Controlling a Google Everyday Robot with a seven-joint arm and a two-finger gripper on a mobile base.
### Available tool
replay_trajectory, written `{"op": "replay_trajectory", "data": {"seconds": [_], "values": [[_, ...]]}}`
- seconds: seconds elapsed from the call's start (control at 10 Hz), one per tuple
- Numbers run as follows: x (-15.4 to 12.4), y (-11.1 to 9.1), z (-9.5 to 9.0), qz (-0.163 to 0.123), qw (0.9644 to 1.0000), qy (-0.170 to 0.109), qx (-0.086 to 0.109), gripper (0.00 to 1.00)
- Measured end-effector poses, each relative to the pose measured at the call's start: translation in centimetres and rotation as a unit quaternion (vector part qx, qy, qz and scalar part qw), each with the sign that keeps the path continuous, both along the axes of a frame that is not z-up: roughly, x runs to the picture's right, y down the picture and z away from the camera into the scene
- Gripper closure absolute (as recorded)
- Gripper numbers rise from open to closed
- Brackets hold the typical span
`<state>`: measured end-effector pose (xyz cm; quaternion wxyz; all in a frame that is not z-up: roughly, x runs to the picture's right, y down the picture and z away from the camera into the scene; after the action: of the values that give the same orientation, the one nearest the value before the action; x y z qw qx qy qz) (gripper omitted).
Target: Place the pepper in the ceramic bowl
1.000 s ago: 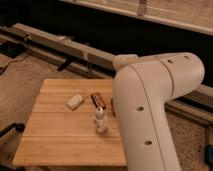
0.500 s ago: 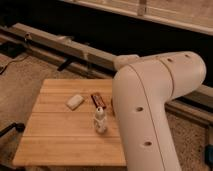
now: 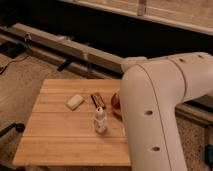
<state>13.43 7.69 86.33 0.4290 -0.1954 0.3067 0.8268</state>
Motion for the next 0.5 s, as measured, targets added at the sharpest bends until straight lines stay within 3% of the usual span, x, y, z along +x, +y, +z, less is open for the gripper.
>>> {"op": "replay_trajectory", "data": {"seconds": [0.2, 0.4, 0.5], "values": [[0.0, -0.5, -0.9, -0.009, 0.9997, 0.005, 0.024, 0.2], [-2.0, -1.9, -3.2, -0.032, 0.9975, -0.013, 0.062, 0.2], [-2.4, -2.2, -3.6, -0.037, 0.9968, -0.017, 0.069, 0.2]]}}
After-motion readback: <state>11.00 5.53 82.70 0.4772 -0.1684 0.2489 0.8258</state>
